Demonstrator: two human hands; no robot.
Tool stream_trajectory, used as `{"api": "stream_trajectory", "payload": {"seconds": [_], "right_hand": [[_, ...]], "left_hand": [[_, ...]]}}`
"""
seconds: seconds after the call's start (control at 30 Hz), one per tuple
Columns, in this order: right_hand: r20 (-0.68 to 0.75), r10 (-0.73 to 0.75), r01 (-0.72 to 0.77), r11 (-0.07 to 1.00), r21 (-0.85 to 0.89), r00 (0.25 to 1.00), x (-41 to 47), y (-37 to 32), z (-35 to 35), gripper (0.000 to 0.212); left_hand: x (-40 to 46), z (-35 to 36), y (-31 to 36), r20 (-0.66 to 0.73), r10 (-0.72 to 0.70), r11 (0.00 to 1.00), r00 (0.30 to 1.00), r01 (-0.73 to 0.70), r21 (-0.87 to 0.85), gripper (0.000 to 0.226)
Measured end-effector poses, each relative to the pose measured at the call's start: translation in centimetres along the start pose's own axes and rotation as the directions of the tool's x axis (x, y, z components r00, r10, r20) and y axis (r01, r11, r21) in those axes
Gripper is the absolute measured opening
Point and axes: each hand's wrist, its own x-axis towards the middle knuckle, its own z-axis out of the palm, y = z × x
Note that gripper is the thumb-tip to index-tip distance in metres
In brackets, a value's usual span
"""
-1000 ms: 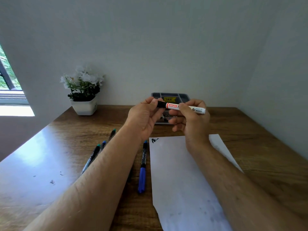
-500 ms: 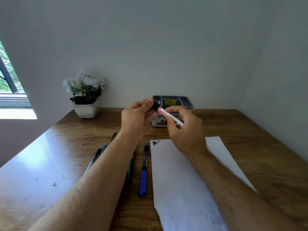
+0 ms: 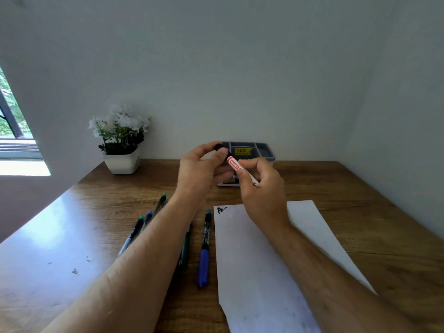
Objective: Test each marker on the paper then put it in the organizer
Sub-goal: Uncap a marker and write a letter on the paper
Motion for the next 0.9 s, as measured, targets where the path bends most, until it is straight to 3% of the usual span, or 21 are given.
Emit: {"api": "stream_trajectory", "payload": {"seconds": [0.17, 0.27, 0.43, 0.6, 0.73, 0.9], "right_hand": [[0.055, 0.068, -0.066, 0.997, -0.037, 0.996, 0.4, 0.6, 0.1, 0.016], [0.091, 0.054, -0.046, 0.995, -0.087, 0.994, 0.5, 0.7, -0.2, 0.022], [0.038, 0.074, -0.067, 0.985, -0.162, 0.996, 0.9, 1.1, 0.0, 0.027], [0.036, 0.090, -0.083, 0.983, -0.162, 0.995, 1.0, 1.4, 0.0, 0.023], [0.062, 0.086, -0.075, 0.982, -0.172, 0.994, 0.9, 1.5, 0.2, 0.022], [0.065, 0.066, -0.052, 0.980, -0.191, 0.996, 0.8, 2.2, 0.7, 0.021]], "left_hand": [[-0.1, 1.2, 0.3, 0.018, 0.048, 0.980, 0.999, -0.050, 0.194, 0.037], [0.2, 1.4, 1.0, -0.008, 0.181, 0.926, 0.983, -0.168, 0.337, 0.042], [1.1, 1.4, 2.6, -0.043, 0.484, 0.765, 0.874, -0.399, 0.505, 0.043], [2.9, 1.6, 3.1, -0.044, 0.644, 0.626, 0.763, -0.493, 0.604, 0.031], [4.5, 2.0, 2.6, -0.063, 0.664, 0.596, 0.745, -0.477, 0.646, 0.031], [6.8, 2.1, 1.2, -0.072, 0.552, 0.548, 0.831, -0.296, 0.782, 0.030]]}}
